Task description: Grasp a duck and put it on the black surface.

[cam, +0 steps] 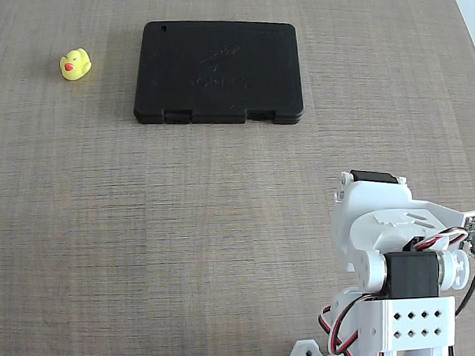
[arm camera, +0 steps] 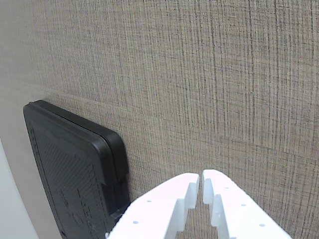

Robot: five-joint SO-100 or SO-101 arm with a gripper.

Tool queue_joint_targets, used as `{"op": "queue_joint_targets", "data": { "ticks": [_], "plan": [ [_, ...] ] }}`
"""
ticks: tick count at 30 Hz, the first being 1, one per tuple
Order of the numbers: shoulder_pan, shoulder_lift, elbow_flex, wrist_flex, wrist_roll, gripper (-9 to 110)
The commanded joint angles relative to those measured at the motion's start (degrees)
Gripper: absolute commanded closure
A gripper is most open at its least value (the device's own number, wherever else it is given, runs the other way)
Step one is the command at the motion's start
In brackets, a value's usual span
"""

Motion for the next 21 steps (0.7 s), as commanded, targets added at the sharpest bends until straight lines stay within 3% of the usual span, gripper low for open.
{"op": "queue_joint_targets", "data": {
  "ticks": [1,15,21],
  "plan": [
    [-0.35,3.52,-1.67,0.18,-0.26,102],
    [-0.44,2.2,-2.9,-0.09,-0.53,102],
    [-1.05,-16.44,-21.71,-0.35,-2.9,90]
  ]
}}
